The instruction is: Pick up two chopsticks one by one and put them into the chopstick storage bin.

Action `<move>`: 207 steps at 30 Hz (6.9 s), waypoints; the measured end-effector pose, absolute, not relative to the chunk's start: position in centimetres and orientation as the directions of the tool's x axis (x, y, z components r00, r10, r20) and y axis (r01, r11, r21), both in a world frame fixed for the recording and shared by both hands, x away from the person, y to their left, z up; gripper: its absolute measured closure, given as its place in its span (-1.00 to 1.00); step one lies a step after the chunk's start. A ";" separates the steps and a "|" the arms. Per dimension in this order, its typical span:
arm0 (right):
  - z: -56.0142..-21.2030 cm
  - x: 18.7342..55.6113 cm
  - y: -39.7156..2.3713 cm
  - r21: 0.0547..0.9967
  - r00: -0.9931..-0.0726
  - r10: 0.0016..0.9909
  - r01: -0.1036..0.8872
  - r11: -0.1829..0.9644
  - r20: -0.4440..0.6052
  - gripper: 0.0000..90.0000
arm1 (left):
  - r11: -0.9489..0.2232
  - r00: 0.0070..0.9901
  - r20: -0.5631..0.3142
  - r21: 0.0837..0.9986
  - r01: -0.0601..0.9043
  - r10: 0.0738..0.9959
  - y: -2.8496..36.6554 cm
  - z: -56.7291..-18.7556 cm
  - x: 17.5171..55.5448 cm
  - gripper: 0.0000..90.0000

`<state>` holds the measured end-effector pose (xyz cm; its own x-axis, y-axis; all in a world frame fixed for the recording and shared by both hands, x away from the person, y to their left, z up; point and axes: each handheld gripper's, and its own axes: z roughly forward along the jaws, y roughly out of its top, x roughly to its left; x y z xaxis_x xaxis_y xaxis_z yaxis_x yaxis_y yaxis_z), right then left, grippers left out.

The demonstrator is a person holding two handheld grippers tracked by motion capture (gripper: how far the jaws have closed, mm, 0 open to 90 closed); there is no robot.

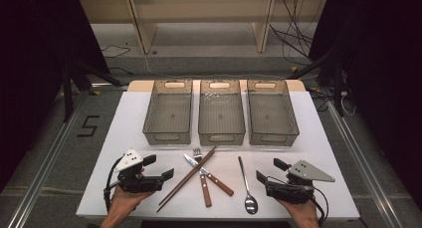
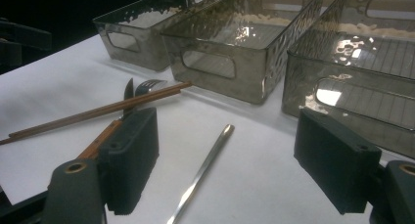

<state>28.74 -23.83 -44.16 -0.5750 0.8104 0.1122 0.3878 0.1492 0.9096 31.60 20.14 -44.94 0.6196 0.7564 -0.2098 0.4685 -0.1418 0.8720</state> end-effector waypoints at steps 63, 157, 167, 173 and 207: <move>-44.3 28.9 -23.2 0.891 -0.600 0.792 0.412 0.189 0.109 -0.42 | -0.622 0.713 -0.148 0.390 0.679 0.686 12.7 -45.3 37.3 0.35; -44.2 28.7 -23.2 0.908 -0.621 0.776 0.379 0.177 0.108 -0.54 | -0.377 0.609 -0.131 0.679 0.630 0.783 19.0 -37.4 42.2 0.89; -44.2 28.7 -23.2 0.911 -0.622 0.776 0.376 0.172 0.110 -0.54 | -0.338 0.569 -0.118 0.700 0.629 0.814 19.8 -36.5 44.1 0.89; -44.2 28.7 -23.2 0.910 -0.622 0.775 0.376 0.173 0.109 -0.54 | -0.328 0.547 -0.107 0.699 0.635 0.830 20.2 -36.0 45.6 0.89; -44.5 28.7 -23.1 0.906 -0.631 0.767 0.383 0.183 0.112 -0.54 | -0.293 0.481 -0.058 0.728 0.620 0.875 20.4 -36.2 51.8 0.89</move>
